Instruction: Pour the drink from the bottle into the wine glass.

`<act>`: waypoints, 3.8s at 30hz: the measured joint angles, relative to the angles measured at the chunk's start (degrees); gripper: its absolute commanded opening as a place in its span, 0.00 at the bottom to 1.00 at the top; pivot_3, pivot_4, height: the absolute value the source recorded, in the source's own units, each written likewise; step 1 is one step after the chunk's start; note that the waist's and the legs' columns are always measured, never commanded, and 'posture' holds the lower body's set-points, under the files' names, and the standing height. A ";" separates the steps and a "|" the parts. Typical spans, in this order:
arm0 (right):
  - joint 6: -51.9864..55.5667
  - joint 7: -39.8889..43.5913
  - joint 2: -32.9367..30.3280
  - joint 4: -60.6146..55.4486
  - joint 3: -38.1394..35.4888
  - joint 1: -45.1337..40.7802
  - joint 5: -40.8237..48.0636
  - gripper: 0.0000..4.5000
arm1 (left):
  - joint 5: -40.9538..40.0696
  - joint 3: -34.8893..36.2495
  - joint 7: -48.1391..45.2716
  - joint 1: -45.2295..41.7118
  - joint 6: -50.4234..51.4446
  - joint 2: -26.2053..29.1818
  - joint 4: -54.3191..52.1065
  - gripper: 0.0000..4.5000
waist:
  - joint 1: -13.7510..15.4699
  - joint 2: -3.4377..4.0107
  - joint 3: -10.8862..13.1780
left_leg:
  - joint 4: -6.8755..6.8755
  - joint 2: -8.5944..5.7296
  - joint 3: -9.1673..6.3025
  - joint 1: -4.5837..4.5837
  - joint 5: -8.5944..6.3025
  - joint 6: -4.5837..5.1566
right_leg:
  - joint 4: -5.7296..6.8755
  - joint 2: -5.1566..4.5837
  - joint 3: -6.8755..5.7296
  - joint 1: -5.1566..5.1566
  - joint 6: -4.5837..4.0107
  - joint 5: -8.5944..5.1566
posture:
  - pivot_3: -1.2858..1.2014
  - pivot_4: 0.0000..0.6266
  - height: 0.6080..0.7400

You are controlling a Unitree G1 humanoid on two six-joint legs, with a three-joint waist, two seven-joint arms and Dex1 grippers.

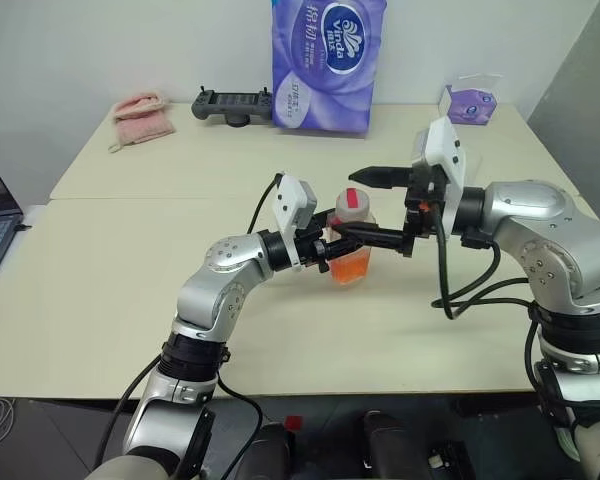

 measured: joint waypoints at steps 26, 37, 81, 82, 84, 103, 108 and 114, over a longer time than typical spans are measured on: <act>-1.35 -5.79 3.67 6.50 4.47 -2.45 -2.34 1.00 | 0.21 0.00 0.40 -0.11 -0.18 -0.39 0.23 0.47 | -0.05 0.00 0.00 | -0.02 0.01 -0.02 0.01 0.00 0.01 | 0.03 0.07 0.00 0.00 -0.01 0.01 | 0.52 0.24 1.00; -2.82 -3.19 0.74 8.31 3.71 -2.30 0.24 1.00 | 0.32 -0.54 1.42 -0.35 -0.19 -0.86 0.24 0.47 | -0.02 0.00 0.00 | -0.02 0.01 -0.05 -0.02 -0.01 0.01 | 0.01 0.06 -0.01 0.00 -0.01 0.01 | 0.52 0.24 1.00; 4.16 -6.37 0.05 3.80 0.43 -0.70 10.05 0.39 | 0.84 -0.54 0.81 0.43 -0.91 0.37 0.25 0.47 | 0.01 0.00 0.00 | 0.01 0.02 -0.03 0.02 -0.01 0.02 | 0.02 0.10 0.00 0.06 0.00 0.01 | 0.52 0.24 1.00; 4.09 -6.37 -0.08 3.80 0.71 -0.77 9.91 0.39 | 0.88 -0.54 0.84 0.56 -0.91 0.37 0.25 0.47 | 0.01 0.00 0.00 | 0.01 0.02 -0.04 0.02 -0.01 0.02 | 0.02 0.10 0.00 0.06 0.00 0.01 | 0.52 0.24 1.00; 3.86 -6.31 -0.10 3.80 0.93 -0.80 9.51 0.39 | 0.99 -0.55 1.04 0.62 -0.91 0.36 0.25 0.47 | 0.01 0.00 0.00 | 0.01 0.02 -0.04 0.02 0.00 0.02 | 0.02 0.10 0.00 0.06 0.00 0.01 | 0.52 0.24 1.00; 0.04 10.49 -8.70 6.64 -1.75 -0.96 13.77 0.39 | -0.73 -3.48 -1.44 -0.12 -1.17 -0.62 -2.66 0.47 | 0.01 0.00 0.00 | 0.02 -0.02 -0.01 0.04 -0.01 0.03 | 0.01 0.14 0.00 0.08 0.01 0.01 | 0.52 0.24 1.00; -4.03 14.40 -8.78 9.55 -1.73 -0.10 13.48 0.39 | -0.75 -4.14 -1.59 -0.30 -1.31 -0.63 -2.55 0.47 | 0.01 0.00 0.00 | 0.05 0.00 0.01 0.06 0.00 0.02 | 0.02 0.15 0.02 0.08 0.01 0.01 | 0.52 0.24 1.00; -3.44 14.98 -8.67 11.86 -3.31 -0.86 16.49 0.39 | -1.58 -4.14 -1.15 -1.20 -1.84 -0.86 -2.52 0.47 | 0.03 0.00 0.00 | 0.04 0.02 0.00 0.03 -0.01 0.02 | 0.00 0.14 0.03 0.08 0.00 0.01 | 0.52 0.24 1.00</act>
